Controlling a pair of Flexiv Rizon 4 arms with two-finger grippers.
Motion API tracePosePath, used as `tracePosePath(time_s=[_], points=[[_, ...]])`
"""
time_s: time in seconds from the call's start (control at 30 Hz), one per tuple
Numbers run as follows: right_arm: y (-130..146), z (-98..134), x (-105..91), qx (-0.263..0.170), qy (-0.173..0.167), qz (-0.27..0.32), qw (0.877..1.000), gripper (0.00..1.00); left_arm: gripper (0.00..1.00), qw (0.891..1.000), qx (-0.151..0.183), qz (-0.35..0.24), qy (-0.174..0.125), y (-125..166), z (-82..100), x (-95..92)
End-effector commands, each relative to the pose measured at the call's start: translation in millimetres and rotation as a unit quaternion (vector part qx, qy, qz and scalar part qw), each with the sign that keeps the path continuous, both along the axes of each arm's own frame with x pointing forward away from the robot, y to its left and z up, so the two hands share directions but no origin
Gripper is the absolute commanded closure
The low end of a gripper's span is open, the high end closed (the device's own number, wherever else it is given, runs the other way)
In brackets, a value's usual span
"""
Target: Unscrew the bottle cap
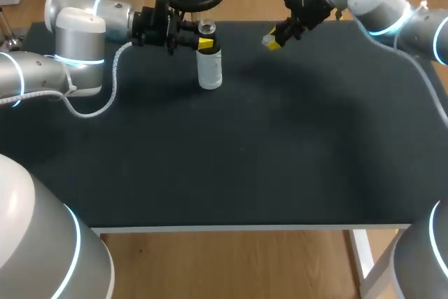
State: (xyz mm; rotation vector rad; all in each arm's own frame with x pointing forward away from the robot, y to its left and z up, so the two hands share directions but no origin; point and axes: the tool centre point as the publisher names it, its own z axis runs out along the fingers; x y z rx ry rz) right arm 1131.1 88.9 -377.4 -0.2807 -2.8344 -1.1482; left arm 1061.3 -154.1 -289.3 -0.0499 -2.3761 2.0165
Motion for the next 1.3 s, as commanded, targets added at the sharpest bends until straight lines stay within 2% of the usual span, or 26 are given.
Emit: tracePosePath(time_s=[0.03,0.47,0.5,0.53,0.57,0.6,0.83,1.0,1.1,1.13,1.2,1.23,1.27,1.3], points=[[-2.8,-17.8,-5.0,-0.001,0.000,-0.020,1.000,1.00,1.00,1.000,0.000,0.000,0.000,-0.1,-0.4,0.5],[-10.2,-41.1,-12.6,-0.015,0.024,-0.049,0.998,1.00,1.00,1.000,0.000,0.000,0.000,-0.1,-0.4,0.5],[-9.8,-41.5,-12.8,-0.017,0.026,-0.050,0.998,0.87,1.00,1.000,0.000,0.000,0.000,-0.1,-0.4,0.5],[-9.7,-41.5,-12.8,-0.017,0.026,-0.050,0.998,0.62,1.00,1.000,0.000,0.000,0.000,-0.1,-0.4,0.5],[-9.6,-41.4,-12.9,-0.017,0.028,-0.052,0.998,0.36,1.00,1.000,0.000,0.000,0.000,-0.1,-0.4,0.5],[-9.5,-41.4,-13.1,-0.018,0.030,-0.054,0.998,0.00,1.00,1.000,0.000,0.000,0.000,-0.1,-0.4,0.5],[-10.6,-39.9,-13.3,-0.020,0.029,-0.062,0.997,0.00,1.00,1.000,0.000,0.000,0.000,-0.1,-0.4,0.5],[-10.5,-28.2,-10.9,0.004,-0.011,-0.071,0.997,0.00,1.00,1.000,0.000,0.000,0.000,-0.1,-0.4,0.5],[-11.5,-25.7,-9.9,0.005,-0.014,-0.077,0.997,0.00,1.00,1.000,0.000,0.000,0.000,-0.1,-0.4,0.5],[-11.5,-25.7,-9.9,0.005,-0.014,-0.077,0.997,0.00,0.67,1.000,0.000,0.000,0.000,-0.1,-0.4,0.5],[-11.5,-25.7,-9.9,0.005,-0.014,-0.077,0.997,0.00,0.38,1.000,0.000,0.000,0.000,-0.1,-0.4,0.5],[-11.5,-25.7,-9.9,0.005,-0.014,-0.077,0.997,0.00,0.28,1.000,0.000,0.000,0.000,-0.1,-0.4,0.5],[-11.5,-25.7,-9.9,0.005,-0.014,-0.077,0.997,0.00,0.00,1.000,0.000,0.000,0.000,-0.1,-0.4,0.5],[-11.5,-25.7,-9.9,0.005,-0.014,-0.077,0.997,0.00,0.00,1.000,0.000,0.000,0.000,-0.1,-0.4,0.5]])
